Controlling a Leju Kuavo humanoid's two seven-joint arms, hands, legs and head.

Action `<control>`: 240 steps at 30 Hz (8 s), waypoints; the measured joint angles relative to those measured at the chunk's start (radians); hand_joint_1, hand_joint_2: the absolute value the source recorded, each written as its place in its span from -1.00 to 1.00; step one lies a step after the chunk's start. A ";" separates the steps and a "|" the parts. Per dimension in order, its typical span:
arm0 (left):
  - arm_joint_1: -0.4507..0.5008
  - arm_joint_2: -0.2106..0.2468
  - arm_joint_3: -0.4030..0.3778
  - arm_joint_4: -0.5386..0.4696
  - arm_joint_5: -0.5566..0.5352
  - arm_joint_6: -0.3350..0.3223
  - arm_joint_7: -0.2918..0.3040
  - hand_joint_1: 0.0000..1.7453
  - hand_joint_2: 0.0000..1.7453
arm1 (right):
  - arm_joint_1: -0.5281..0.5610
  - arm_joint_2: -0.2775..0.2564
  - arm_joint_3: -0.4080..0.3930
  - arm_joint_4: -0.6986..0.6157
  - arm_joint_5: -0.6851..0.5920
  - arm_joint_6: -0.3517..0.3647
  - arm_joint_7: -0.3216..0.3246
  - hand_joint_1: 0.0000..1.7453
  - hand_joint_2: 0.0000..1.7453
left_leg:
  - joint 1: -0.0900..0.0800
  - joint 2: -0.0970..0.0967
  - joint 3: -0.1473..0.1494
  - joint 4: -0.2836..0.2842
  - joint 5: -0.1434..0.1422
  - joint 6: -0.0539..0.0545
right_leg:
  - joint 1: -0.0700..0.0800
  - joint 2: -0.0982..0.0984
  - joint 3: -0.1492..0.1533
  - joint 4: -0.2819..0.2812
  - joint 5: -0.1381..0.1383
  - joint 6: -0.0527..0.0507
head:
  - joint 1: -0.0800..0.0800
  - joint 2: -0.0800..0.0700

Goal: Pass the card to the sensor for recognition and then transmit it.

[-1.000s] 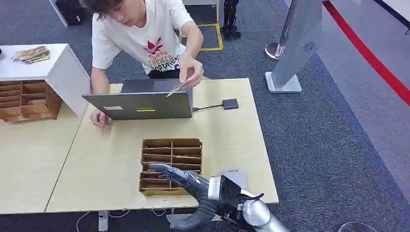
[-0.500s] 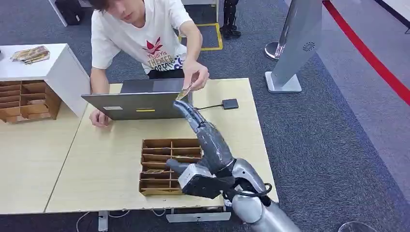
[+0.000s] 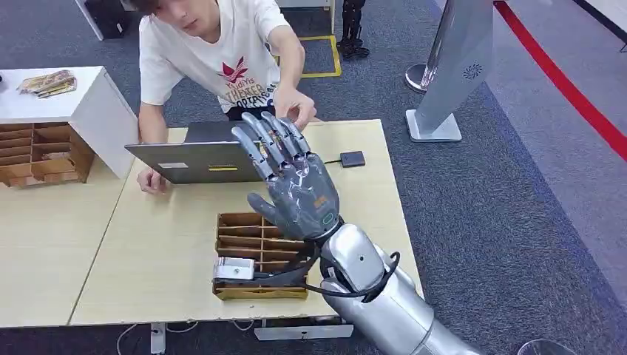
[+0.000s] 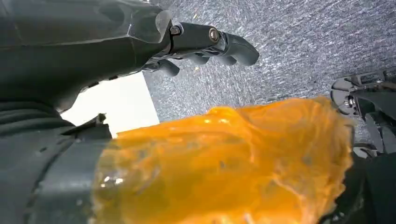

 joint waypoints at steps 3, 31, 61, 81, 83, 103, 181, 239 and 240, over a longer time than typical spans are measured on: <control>-0.004 0.000 -0.009 0.000 -0.005 -0.002 0.002 -1.00 -1.00 | -0.030 0.007 0.010 0.055 0.032 -0.007 0.010 -1.00 1.00 | 0.000 0.000 0.000 0.000 0.000 0.000 | 0.000 0.000 0.000 0.000 0.000 0.000 | 0.000 0.000; -0.010 0.000 -0.032 0.000 -0.024 -0.004 0.008 -1.00 -1.00 | -0.094 0.034 0.034 0.239 0.099 -0.022 0.037 1.00 1.00 | 0.000 0.000 0.000 0.000 0.000 0.000 | 0.000 0.000 0.000 0.000 0.000 0.000 | 0.000 0.000; -0.004 -0.005 -0.033 0.000 0.027 0.022 0.006 -1.00 -1.00 | 0.140 0.049 -0.153 -0.013 -1.073 0.566 -0.080 1.00 1.00 | 0.000 0.000 0.000 0.000 0.000 0.000 | 0.000 0.000 -0.001 0.000 0.000 0.000 | 0.000 0.000; 0.015 -0.003 0.008 0.000 0.106 0.041 -0.026 -1.00 -1.00 | 0.375 -0.173 -0.266 -0.186 -1.006 0.535 -0.104 1.00 1.00 | 0.000 0.000 -0.001 0.000 -0.001 0.001 | 0.000 0.000 -0.001 -0.001 -0.001 0.001 | 0.000 0.000; 0.016 -0.003 0.015 0.000 0.110 0.042 -0.027 -1.00 -1.00 | 0.400 -0.193 -0.280 -0.200 -0.991 0.524 -0.098 1.00 1.00 | 0.000 0.000 -0.001 0.000 -0.001 0.001 | 0.000 0.000 -0.001 -0.001 -0.001 0.001 | 0.000 0.000; 0.024 -0.003 0.035 0.000 0.120 0.047 -0.029 -1.00 -1.00 | 0.459 -0.315 -0.311 -0.266 -0.651 0.500 -0.003 1.00 1.00 | 0.000 0.000 -0.001 0.000 -0.001 0.001 | 0.000 0.000 -0.001 -0.001 -0.001 0.001 | 0.000 0.000; 0.023 -0.003 0.052 0.000 0.090 0.029 -0.011 -1.00 -1.00 | 0.297 -0.337 -0.141 0.099 -0.431 0.515 0.180 1.00 1.00 | 0.000 0.000 -0.001 0.000 -0.001 0.001 | 0.000 0.000 -0.001 -0.001 -0.001 0.001 | 0.000 0.000; 0.023 -0.003 0.051 0.000 0.090 0.030 -0.011 -1.00 -1.00 | 0.279 -0.323 -0.138 0.143 -0.414 0.513 0.190 1.00 1.00 | 0.000 0.000 0.002 0.000 -0.001 0.001 | 0.000 0.000 0.002 -0.001 0.000 0.001 | 0.000 0.000; 0.023 -0.003 0.051 0.000 0.090 0.030 -0.011 -1.00 -1.00 | 0.279 -0.323 -0.138 0.143 -0.414 0.513 0.190 1.00 1.00 | 0.000 0.000 0.002 0.000 -0.001 0.001 | 0.000 0.000 0.002 -0.001 0.000 0.001 | 0.000 0.000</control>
